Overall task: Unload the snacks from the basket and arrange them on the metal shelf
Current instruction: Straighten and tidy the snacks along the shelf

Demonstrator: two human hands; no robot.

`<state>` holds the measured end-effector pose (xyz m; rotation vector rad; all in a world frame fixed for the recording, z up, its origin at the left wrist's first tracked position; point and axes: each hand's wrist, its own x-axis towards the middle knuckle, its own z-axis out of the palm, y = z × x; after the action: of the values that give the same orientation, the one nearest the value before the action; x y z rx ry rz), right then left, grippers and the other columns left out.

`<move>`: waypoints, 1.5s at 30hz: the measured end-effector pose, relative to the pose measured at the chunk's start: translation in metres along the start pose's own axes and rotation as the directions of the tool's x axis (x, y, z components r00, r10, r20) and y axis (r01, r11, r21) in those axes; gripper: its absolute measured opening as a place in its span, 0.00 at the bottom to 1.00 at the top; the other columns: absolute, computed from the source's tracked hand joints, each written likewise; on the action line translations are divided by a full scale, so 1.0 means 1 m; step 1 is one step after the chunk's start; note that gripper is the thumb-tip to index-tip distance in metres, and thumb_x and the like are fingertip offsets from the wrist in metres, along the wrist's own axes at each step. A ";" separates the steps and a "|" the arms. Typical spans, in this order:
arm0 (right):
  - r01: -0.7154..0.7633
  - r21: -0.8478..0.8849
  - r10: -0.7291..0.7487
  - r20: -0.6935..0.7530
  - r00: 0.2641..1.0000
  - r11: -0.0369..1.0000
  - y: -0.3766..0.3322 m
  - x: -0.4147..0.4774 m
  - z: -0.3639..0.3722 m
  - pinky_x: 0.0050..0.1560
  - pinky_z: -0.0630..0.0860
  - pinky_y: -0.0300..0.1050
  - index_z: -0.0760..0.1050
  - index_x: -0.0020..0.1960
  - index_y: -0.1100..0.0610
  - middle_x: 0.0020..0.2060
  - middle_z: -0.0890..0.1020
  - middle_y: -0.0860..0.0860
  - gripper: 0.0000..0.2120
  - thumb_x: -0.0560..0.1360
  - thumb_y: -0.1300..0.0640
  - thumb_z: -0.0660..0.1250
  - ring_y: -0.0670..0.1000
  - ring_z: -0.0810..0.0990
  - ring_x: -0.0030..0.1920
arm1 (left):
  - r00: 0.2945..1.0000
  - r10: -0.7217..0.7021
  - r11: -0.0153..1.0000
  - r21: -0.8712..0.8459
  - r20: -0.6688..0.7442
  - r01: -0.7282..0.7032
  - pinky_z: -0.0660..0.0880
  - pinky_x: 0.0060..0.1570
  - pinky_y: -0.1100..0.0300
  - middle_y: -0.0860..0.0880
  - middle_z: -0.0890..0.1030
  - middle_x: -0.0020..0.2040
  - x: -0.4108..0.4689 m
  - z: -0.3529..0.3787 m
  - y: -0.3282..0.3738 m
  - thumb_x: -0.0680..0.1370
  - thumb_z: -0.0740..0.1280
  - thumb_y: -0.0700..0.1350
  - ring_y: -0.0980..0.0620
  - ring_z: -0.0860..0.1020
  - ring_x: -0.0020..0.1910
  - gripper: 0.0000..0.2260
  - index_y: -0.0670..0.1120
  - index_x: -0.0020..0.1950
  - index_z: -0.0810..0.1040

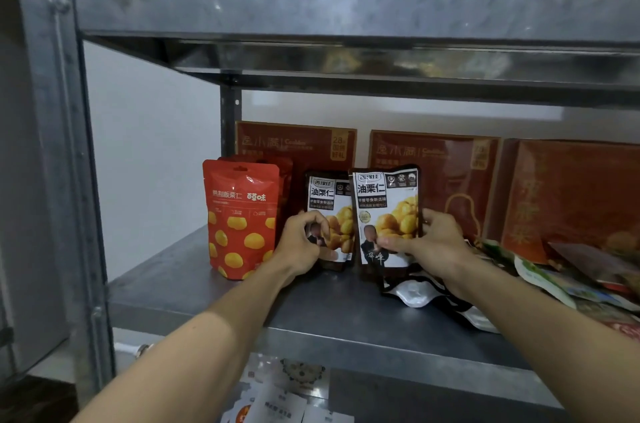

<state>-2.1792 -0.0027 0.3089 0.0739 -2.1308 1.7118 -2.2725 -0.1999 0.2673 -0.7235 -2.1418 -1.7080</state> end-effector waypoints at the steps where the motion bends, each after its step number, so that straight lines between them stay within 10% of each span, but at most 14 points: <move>1: 0.003 0.017 -0.003 0.009 1.000 1.000 -0.001 -0.001 0.000 0.33 0.77 0.31 0.77 0.49 0.59 0.36 0.86 0.47 0.17 0.65 0.71 0.78 0.42 0.85 0.35 | 1.000 -0.005 1.000 0.017 0.010 0.005 0.70 0.30 0.67 0.46 0.73 0.34 -0.002 -0.002 0.002 0.56 0.77 0.24 0.56 0.70 0.31 0.21 0.44 0.34 0.74; 13: 0.045 0.003 -0.045 -0.040 0.998 0.999 0.000 -0.006 0.016 0.33 0.77 0.29 0.78 0.45 0.55 0.39 0.85 0.47 0.17 0.63 0.68 0.80 0.38 0.83 0.35 | 0.996 -0.078 0.975 0.212 0.042 0.067 0.66 0.43 0.81 0.57 0.76 0.44 -0.014 -0.008 0.003 0.66 0.72 0.24 0.58 0.74 0.47 0.12 0.38 0.43 0.85; 19: 0.040 0.064 -0.038 -0.028 0.999 0.997 -0.003 -0.011 0.034 0.32 0.76 0.29 0.77 0.47 0.58 0.40 0.84 0.49 0.17 0.64 0.70 0.79 0.39 0.83 0.33 | 0.981 -0.181 0.968 0.191 0.075 0.164 0.71 0.62 0.63 0.51 0.78 0.63 -0.029 -0.016 -0.003 0.70 0.71 0.28 0.52 0.74 0.64 0.20 0.54 0.49 0.79; 23: 0.026 0.064 -0.024 -0.026 0.999 0.998 0.007 -0.014 0.053 0.37 0.79 0.33 0.78 0.48 0.59 0.43 0.85 0.51 0.18 0.63 0.70 0.80 0.44 0.84 0.40 | 0.957 -0.252 0.938 0.280 0.146 0.204 0.71 0.51 0.62 0.51 0.77 0.58 -0.043 -0.024 0.004 0.73 0.66 0.31 0.51 0.74 0.59 0.20 0.50 0.60 0.77; 31: 0.036 0.071 -0.031 -0.063 0.998 0.997 0.033 -0.014 0.088 0.48 0.81 0.41 0.79 0.50 0.54 0.43 0.86 0.47 0.23 0.60 0.66 0.82 0.45 0.85 0.45 | 0.972 -0.216 0.974 0.089 0.088 0.209 0.74 0.63 0.48 0.52 0.82 0.57 -0.059 -0.031 0.005 0.63 0.63 0.36 0.52 0.78 0.59 0.27 0.56 0.60 0.74; 45: 0.089 0.032 -0.086 -0.069 0.994 0.996 0.045 -0.005 0.100 0.52 0.80 0.41 0.77 0.52 0.55 0.49 0.85 0.49 0.26 0.59 0.65 0.83 0.47 0.84 0.51 | 0.979 -0.168 0.976 0.159 0.119 0.149 0.67 0.69 0.57 0.54 0.76 0.64 -0.056 -0.028 -0.001 0.79 0.60 0.32 0.54 0.71 0.65 0.26 0.55 0.73 0.66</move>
<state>-2.2154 -0.0871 0.2493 0.1162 -2.0193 1.6775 -2.2289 -0.2381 0.2439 -0.6552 -2.4478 -1.5922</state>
